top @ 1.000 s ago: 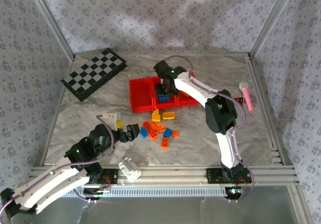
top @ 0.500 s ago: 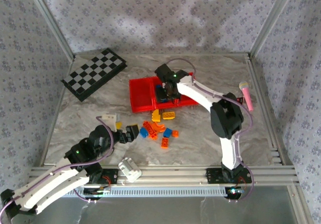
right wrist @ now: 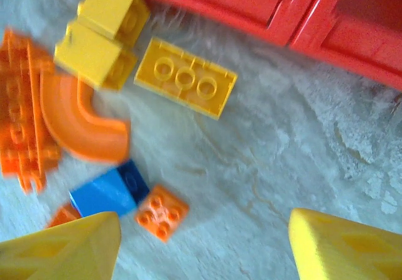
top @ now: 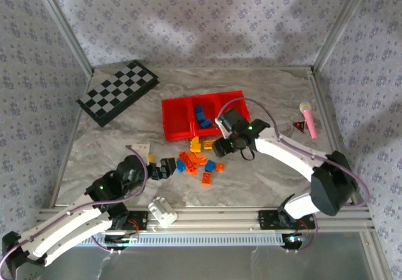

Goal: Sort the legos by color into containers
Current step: Pick up the lego from the bottom-center of the table.

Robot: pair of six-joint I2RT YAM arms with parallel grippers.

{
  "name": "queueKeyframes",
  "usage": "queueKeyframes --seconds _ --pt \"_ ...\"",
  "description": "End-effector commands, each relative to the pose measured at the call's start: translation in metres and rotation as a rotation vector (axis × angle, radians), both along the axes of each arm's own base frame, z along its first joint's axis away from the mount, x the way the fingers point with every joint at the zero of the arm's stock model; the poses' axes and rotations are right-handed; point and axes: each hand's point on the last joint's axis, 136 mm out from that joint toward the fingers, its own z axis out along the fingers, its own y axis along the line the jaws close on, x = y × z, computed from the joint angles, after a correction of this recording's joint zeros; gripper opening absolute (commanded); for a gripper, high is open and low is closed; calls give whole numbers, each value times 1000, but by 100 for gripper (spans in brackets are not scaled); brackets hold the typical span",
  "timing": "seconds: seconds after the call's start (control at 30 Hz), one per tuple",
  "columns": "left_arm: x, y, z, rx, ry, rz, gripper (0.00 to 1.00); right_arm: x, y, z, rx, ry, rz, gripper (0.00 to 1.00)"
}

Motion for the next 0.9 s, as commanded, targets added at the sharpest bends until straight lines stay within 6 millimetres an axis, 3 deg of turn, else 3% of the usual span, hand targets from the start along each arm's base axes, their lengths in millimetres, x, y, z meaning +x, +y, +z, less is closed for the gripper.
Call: queueKeyframes --seconds 0.0,0.1,0.27,0.57,0.87 --pt "1 -6 8 -40 -20 -9 100 -18 2 -3 -62 -89 312 74" --pt "1 -6 10 -53 -22 -7 100 -41 5 -17 -101 -161 523 78" --pt "-1 -3 13 -63 -29 -1 100 -54 5 -26 -96 -245 658 86" --pt "-3 2 17 -74 -54 1 100 -63 20 -46 -153 -346 778 86" --pt "-5 4 13 -57 -53 -8 100 -56 22 -68 -195 -322 819 83"
